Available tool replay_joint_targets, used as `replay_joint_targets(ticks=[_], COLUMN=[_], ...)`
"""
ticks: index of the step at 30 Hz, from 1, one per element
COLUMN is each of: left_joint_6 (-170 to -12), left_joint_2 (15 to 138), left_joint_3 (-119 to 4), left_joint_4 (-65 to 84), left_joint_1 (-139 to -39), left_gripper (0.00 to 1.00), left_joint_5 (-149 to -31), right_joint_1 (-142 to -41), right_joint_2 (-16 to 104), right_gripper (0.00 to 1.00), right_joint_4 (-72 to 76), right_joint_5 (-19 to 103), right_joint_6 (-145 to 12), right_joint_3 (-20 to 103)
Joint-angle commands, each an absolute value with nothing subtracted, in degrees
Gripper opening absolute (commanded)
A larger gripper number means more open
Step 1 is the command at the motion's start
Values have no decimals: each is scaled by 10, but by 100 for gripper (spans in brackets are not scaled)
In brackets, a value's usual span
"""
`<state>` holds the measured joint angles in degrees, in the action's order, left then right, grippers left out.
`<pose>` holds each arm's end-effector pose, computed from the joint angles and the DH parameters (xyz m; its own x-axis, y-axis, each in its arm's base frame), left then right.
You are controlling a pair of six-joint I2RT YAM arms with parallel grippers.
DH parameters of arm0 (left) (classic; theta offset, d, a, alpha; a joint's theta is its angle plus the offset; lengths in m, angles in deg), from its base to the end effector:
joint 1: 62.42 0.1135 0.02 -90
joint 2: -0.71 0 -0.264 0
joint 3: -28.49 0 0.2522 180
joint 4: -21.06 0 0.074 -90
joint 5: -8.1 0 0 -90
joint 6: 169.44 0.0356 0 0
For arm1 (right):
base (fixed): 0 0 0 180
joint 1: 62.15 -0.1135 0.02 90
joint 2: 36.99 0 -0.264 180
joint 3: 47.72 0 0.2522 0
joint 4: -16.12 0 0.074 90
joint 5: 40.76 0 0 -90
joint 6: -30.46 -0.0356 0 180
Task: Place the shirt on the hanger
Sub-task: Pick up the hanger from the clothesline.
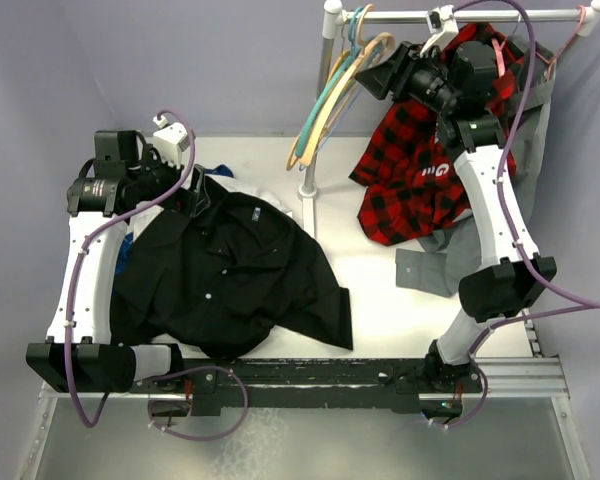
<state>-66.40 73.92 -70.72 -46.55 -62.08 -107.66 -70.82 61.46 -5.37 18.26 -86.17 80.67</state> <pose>0.2498 -0.0140 0.4064 -0.5748 0.1998 -0.7935 0.4612 0.8802 -0.1125 0.3736 0.0755 0.5159 -0.1537 0.3653 -0.9181 -0.6306 0.6791 0.3757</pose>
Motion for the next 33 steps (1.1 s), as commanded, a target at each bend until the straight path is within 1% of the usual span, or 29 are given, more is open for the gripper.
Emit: replay_joint_targets(ticks=[1,7,16,25,33], left_joint_6=[-661,-661,-660,-661,-661], left_joint_2=[725,722,722,723,725], left_joint_3=[-707,-706,-703,-702,-705], left_joint_4=[-446,-446,-446,-445,-446], left_joint_1=[-622,-622,-622,-622,-622], left_gripper=[99,99,99,99,99], left_joint_5=[-1089,-1087,-1087,-1088,-1091], right_joint_1=[-708,-708,-709,-711,-724], right_joint_2=[588,586,573,535,537], right_gripper=[54,52,54,57,58], right_joint_4=[12,73,101,161,167], right_joint_5=[128,103,111,103,98], right_joint_6=[-963,-1052,-1076,-1122,-1129], right_joint_3=[788,747,727,673,675])
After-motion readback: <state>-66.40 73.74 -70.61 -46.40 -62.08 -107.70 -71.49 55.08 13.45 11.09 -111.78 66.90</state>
